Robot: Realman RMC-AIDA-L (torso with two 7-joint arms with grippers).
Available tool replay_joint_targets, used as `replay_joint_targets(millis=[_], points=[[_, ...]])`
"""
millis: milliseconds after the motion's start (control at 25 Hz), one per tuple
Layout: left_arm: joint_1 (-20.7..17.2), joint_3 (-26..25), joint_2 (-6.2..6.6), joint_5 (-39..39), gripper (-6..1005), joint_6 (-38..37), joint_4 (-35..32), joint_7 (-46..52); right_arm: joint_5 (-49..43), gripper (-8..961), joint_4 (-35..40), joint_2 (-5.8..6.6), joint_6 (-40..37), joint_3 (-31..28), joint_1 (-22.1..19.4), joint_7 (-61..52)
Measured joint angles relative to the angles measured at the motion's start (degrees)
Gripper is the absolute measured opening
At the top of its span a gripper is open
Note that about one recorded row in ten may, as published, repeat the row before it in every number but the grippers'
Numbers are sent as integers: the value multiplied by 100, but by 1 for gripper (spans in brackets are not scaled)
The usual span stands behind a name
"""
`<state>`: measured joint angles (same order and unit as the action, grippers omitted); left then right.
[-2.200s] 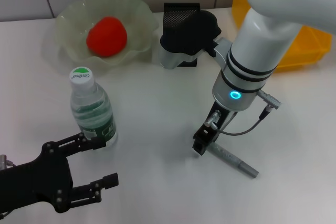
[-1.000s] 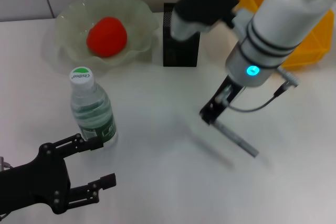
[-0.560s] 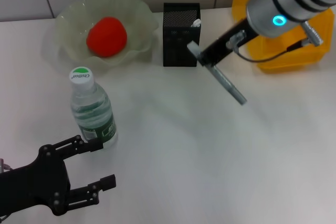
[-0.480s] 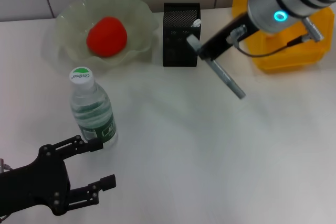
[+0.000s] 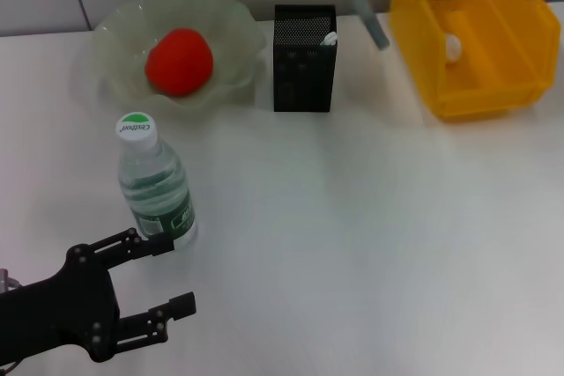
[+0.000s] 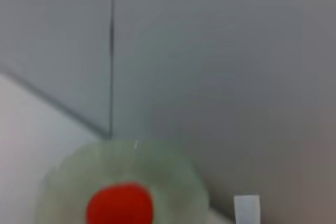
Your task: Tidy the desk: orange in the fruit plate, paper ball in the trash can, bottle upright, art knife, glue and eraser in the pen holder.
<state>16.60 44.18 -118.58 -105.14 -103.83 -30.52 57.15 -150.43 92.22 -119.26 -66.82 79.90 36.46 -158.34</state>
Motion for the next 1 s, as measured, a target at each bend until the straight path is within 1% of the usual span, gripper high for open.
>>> replay_joint_targets(millis=[160,240,280,320,360,440,680,880,1000], points=[[-24,-5,-2,4,773,-17,3,6,165,130,-13,-4,868,164,-227,151],[-33,-6,-7,4,773,-29,3,7,329,130,-173,-7,1383,338,-338,340],[-36,-6,-7,5,773,-31,3,7,446,130,-373,-8,1776,477,-386,469],[-40,-6,-7,5,773,-33,3,7,484,130,-478,-9,1960,550,-395,515],[-42,-6,-8,4,773,-33,3,7,484,130,-478,-9,1960,550,-395,515],[-43,-6,-7,5,773,-35,3,7,505,130,-714,-9,2327,680,-399,562],[-37,-5,0,4,773,-39,3,73,502,130,-1447,-5,3597,1179,-375,695],[-45,-5,-2,2,773,-41,3,115,493,129,-2102,5,4851,1655,-355,700],[-45,-5,-5,3,773,-43,3,167,501,129,-2375,2,5205,1813,-295,701]])
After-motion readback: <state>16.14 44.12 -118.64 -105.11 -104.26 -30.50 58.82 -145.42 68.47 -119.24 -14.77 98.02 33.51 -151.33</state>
